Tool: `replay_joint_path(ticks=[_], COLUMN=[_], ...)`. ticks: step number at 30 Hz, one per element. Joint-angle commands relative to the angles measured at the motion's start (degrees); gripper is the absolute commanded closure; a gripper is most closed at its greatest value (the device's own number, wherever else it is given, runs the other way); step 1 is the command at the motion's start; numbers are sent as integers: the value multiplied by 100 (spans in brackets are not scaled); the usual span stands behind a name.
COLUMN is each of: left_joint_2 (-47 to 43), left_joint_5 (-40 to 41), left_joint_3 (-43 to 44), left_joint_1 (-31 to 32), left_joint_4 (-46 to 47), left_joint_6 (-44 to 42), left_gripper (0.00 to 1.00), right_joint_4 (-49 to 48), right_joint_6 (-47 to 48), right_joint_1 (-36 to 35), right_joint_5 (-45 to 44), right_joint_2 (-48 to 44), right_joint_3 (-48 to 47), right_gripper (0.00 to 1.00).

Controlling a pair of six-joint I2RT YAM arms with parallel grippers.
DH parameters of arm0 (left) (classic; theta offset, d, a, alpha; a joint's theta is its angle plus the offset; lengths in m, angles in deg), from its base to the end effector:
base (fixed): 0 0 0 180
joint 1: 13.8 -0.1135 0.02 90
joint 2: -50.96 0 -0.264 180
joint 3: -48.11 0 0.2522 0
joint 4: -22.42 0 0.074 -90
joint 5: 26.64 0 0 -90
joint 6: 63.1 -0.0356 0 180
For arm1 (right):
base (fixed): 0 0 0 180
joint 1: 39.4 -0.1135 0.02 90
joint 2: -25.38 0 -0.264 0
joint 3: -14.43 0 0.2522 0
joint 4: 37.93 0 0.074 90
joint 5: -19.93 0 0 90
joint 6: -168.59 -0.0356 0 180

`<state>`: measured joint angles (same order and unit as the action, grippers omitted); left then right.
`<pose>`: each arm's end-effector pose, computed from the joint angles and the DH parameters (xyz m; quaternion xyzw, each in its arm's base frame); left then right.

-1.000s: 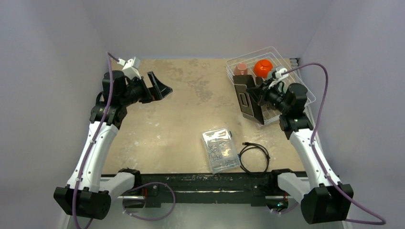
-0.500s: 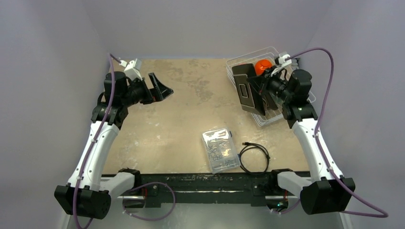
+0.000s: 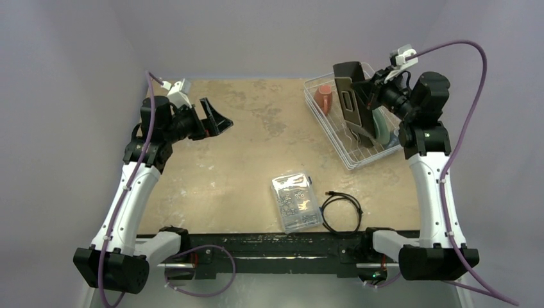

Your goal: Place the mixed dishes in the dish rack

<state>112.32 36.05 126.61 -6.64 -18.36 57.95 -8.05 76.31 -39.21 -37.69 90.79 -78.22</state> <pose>0.2274 -0.0450 0.3772 -0.0419 0.8224 -0.3608 0.4378 0.2384 0.0183 0.4642 -0.1775 0.6985 0.2137 0.6595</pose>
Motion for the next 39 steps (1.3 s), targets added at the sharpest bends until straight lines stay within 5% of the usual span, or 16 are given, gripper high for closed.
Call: replay_joint_path(ticks=[1, 14, 19, 39], left_joint_2=[-9, 91, 127, 271], left_joint_5=[-129, -284, -328, -426], left_joint_3=[-46, -74, -76, -92], left_joint_1=[5, 5, 5, 5], left_joint_4=[251, 313, 331, 347], left_joint_6=[68, 148, 185, 235], left_gripper=[0, 0, 0, 0], right_joint_4=[-597, -335, 498, 1014], right_joint_6=[461, 946, 1317, 1537], right_joint_1=[389, 626, 630, 525], right_joint_5=[336, 1114, 1205, 651], right_joint_2=[-40, 640, 1081, 1786], right_joint_3=[-488, -376, -802, -714], right_gripper=[100, 100, 100, 100])
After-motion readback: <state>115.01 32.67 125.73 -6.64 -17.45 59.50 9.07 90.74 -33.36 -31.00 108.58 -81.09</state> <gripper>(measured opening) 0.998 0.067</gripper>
